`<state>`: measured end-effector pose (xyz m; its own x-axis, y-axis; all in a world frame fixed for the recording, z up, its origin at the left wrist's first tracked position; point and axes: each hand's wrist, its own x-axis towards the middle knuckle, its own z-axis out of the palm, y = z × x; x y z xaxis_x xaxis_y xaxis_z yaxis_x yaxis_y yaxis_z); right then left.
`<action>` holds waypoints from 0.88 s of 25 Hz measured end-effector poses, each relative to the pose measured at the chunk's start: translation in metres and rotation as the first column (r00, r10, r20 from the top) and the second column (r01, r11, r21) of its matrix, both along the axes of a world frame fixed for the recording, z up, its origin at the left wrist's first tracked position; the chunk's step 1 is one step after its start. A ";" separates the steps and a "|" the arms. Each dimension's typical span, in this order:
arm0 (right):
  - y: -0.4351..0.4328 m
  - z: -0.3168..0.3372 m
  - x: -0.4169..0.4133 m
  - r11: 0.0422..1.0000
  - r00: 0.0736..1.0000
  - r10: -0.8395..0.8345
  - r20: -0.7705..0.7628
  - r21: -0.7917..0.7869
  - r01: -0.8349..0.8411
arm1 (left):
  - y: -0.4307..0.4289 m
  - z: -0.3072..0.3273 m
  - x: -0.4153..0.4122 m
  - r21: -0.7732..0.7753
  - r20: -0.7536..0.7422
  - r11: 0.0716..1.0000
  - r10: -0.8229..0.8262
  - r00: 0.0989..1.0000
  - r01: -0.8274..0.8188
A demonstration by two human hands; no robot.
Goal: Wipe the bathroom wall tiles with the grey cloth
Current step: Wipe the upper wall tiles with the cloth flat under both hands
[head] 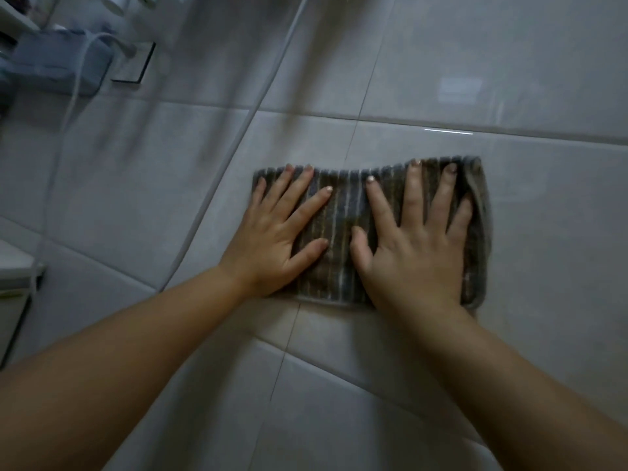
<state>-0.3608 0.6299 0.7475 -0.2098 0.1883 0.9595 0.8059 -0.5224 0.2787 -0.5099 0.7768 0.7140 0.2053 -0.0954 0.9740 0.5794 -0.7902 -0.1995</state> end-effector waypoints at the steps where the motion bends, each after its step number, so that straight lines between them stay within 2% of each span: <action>1: 0.002 -0.013 -0.002 1.000 1.000 0.010 0.016 -0.018 -0.010 | 0.004 -0.013 -0.003 0.009 -0.014 1.000 0.005 1.000 -0.005; 6: 0.000 -0.091 -0.010 0.988 0.998 0.064 0.030 -0.141 -0.059 | 0.009 -0.080 -0.014 -0.001 -0.070 0.999 0.036 0.997 -0.036; 9: -0.019 -0.116 0.003 0.983 0.998 0.056 0.041 -0.177 -0.048 | -0.006 -0.095 -0.002 0.049 -0.118 0.999 0.015 0.993 -0.010; 14: -0.075 -0.084 0.056 0.999 1.000 -0.025 0.004 -0.039 0.025 | -0.062 -0.047 0.053 0.109 -0.135 0.992 -0.042 0.990 0.057; 19: -0.096 -0.018 0.086 0.996 0.998 -0.060 -0.034 0.062 0.062 | -0.086 0.024 0.076 0.103 -0.105 0.995 0.018 0.994 -0.008; 22: -0.109 -0.019 0.095 0.993 0.995 -0.051 -0.087 0.098 0.059 | -0.101 0.017 0.091 0.102 -0.115 0.995 -0.008 0.993 0.020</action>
<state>-0.2653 0.5209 0.7282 -0.1192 0.0995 0.9879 0.7935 -0.5885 0.1550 -0.4194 0.6755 0.7311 0.3130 -0.1975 0.9290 0.5371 -0.7699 -0.3447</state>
